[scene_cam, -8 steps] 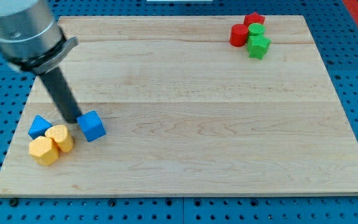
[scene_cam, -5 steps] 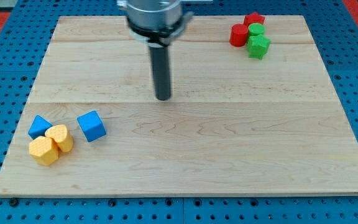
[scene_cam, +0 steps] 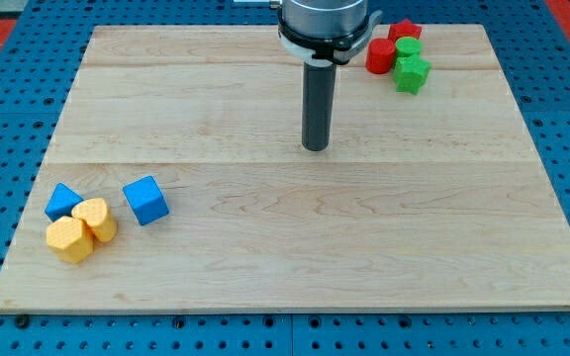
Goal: Slide your arm towards the top right corner
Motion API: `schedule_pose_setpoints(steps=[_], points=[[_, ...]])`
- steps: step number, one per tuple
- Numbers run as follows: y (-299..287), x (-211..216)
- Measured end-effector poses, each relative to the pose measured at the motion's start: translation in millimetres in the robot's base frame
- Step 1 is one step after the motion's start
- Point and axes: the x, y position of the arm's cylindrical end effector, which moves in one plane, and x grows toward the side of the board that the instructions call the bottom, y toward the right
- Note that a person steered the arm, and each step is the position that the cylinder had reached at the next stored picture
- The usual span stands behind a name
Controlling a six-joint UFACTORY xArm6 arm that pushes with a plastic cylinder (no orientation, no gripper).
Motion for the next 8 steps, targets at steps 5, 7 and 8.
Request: schedule_pose_setpoints(steps=[5,7,8], points=[[208.4,-9.3],[260.7,-13.0],[281.9,-99.3]])
